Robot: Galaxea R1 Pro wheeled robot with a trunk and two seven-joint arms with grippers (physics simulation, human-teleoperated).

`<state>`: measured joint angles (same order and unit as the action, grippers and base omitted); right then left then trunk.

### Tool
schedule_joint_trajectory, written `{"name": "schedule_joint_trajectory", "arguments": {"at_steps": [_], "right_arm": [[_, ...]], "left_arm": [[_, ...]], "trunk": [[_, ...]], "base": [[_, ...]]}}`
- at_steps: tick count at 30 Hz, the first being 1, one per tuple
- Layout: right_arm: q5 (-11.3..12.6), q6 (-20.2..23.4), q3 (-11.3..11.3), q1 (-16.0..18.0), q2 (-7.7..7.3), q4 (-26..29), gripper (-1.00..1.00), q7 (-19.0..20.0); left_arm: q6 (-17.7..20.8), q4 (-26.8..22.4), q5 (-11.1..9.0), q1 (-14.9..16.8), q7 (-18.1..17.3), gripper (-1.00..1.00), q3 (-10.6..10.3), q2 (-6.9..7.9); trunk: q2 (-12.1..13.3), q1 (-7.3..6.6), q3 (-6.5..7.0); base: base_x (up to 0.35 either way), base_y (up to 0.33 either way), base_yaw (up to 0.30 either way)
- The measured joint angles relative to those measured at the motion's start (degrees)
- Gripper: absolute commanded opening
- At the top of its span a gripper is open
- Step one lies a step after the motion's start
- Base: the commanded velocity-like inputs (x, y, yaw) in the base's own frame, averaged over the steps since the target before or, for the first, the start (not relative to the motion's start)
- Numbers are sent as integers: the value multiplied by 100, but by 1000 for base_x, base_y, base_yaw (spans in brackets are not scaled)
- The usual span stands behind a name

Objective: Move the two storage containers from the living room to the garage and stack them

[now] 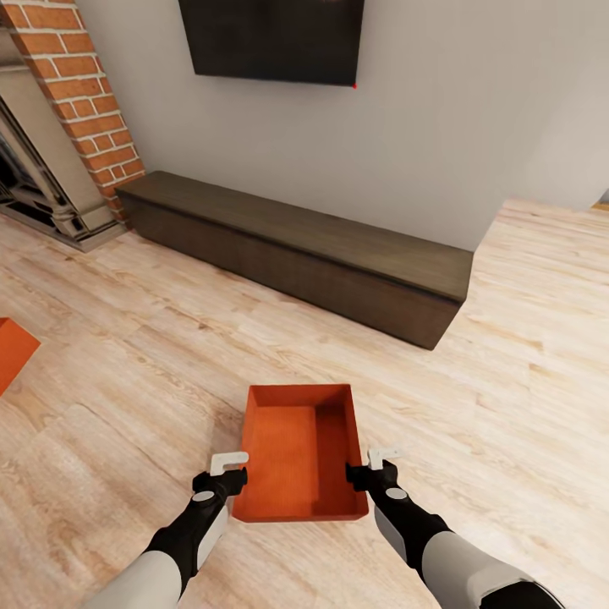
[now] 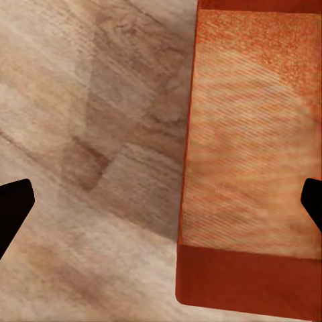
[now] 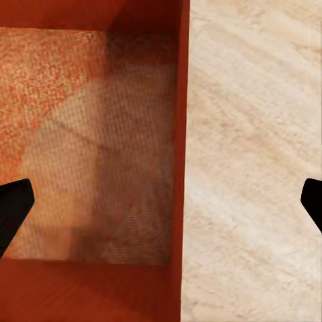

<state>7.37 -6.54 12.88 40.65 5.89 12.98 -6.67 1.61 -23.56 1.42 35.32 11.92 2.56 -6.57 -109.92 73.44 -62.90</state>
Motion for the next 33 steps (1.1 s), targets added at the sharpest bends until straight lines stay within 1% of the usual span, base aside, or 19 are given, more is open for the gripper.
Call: {"name": "schedule_joint_trajectory", "arguments": {"at_steps": [18, 33], "right_arm": [[11, 0, -2, 0, -3, 0, 100, 0], [11, 0, -1, 0, -6, 0, 100, 0]], "left_arm": [[-2, -10, 9, 0, 8, 100, -13, -6], [-3, -11, 2, 0, 10, 100, 14, -6]], "trunk": [[-722, 395, -323], [-723, 396, -324]], "base": [[0, 0, 0], [3, 0, 0]]}}
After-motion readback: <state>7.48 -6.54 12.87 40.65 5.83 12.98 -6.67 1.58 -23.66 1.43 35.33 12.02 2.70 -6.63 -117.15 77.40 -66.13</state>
